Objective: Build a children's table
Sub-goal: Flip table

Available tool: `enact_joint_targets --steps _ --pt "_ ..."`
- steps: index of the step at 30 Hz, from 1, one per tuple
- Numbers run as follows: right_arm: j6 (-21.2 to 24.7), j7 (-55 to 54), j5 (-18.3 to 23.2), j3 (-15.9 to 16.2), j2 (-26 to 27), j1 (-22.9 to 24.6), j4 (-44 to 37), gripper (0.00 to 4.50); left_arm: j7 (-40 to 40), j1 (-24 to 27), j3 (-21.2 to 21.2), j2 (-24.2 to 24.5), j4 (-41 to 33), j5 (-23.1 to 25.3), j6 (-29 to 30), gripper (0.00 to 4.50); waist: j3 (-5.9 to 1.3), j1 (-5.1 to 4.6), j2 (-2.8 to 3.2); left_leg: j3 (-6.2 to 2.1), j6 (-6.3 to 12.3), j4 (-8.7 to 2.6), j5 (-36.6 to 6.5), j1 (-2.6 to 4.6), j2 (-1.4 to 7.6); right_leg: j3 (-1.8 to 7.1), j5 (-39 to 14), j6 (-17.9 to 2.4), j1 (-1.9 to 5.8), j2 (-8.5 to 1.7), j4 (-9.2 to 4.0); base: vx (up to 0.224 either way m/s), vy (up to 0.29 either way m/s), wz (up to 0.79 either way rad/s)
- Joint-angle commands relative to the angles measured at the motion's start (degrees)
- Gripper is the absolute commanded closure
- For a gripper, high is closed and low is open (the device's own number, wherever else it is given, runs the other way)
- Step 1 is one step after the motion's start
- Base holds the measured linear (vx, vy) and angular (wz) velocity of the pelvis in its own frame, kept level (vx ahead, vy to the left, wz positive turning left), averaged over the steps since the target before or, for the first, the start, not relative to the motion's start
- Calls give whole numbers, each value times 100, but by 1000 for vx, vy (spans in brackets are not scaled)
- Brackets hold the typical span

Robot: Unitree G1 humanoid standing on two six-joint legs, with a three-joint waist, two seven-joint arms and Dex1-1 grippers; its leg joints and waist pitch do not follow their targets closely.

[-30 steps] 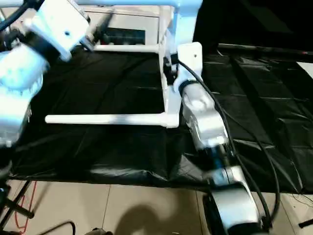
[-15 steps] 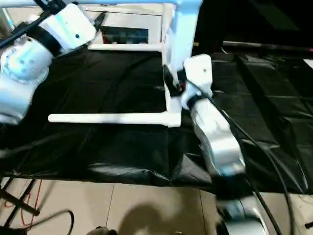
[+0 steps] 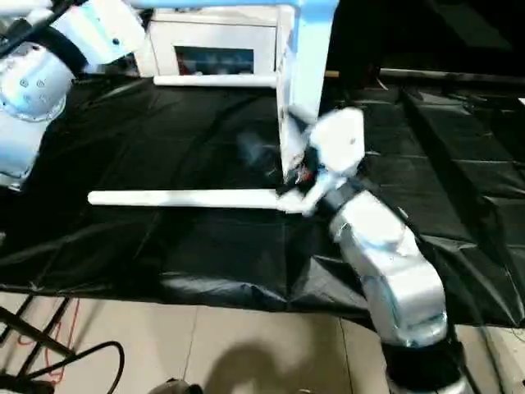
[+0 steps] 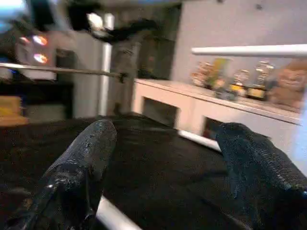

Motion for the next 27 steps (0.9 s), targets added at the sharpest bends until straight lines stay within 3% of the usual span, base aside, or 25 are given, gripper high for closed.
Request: enact_joint_targets --steps 1,4,6,7,8,11,12,14,17,24,27 --pt "379 290 478 85 -42 107 -262 76 -193 -57 65 6 -36 -93 106 90 -430 18 95 -163 -440 -429 -1815 203 178 99 -721 -1116 178 -168 -380 0 0 0" --pt "644 698 603 306 -394 257 -440 76 -312 -67 48 19 -26 -125 156 117 -423 54 106 -173 -429 -439 -1839 201 186 100 -819 -1054 188 -171 -399 0 0 0" --pt "689 929 612 396 -602 362 -521 76 -412 -71 58 29 -12 -153 214 121 -424 84 167 -174 -456 -430 -1893 209 188 107 -903 -1030 172 -185 -403 0 0 0" --pt "689 929 612 396 -602 362 -521 76 -412 -71 58 29 -12 -153 214 121 -416 78 143 -172 -448 -436 -1948 192 180 107 -1051 -1019 171 -194 -424 0 0 0" --pt "689 963 636 363 -622 381 -527 76 -454 -79 60 36 2 -142 249 153 -415 81 140 -170 -447 -436 -1977 193 178 108 -1146 -1008 166 -198 -432 0 0 0" --pt "686 994 636 285 -642 373 -525 76 -519 -120 111 7 28 -172 356 158 -411 74 146 -181 -464 -444 -2012 189 179 106 -1438 -940 152 -205 -451 0 0 0" --pt "686 994 636 285 -642 373 -525 76 -519 -120 111 7 28 -172 356 185 -408 73 150 -189 -467 -447 -2031 190 183 105 -1497 -918 142 -204 -459 0 0 0" --pt "706 994 653 276 -651 368 -533 76 -528 -123 117 3 21 -181 373 195 -411 72 149 -195 -469 -449 -2036 184 181 104 -1518 -899 143 -206 -459 0 0 0" --pt "685 946 617 318 -656 322 -525 76 -791 -157 466 -246 -158 -727 1202 201 -412 76 141 -188 -460 -448 -1975 194 182 104 -1423 -963 128 -199 -453 0 0 0" --pt "590 703 365 229 -544 230 -290 76 -328 -289 1092 -723 -176 -1266 1927 217 -422 136 135 -171 -303 -423 -1591 140 164 107 -1508 -939 155 -219 -461 0 0 0" --pt "629 627 327 188 -529 253 -218 76 9 -384 1510 -962 -213 -1547 2294 217 -444 182 100 -146 -134 -381 -1268 117 140 108 -1407 -951 182 -224 -462 0 0 0"
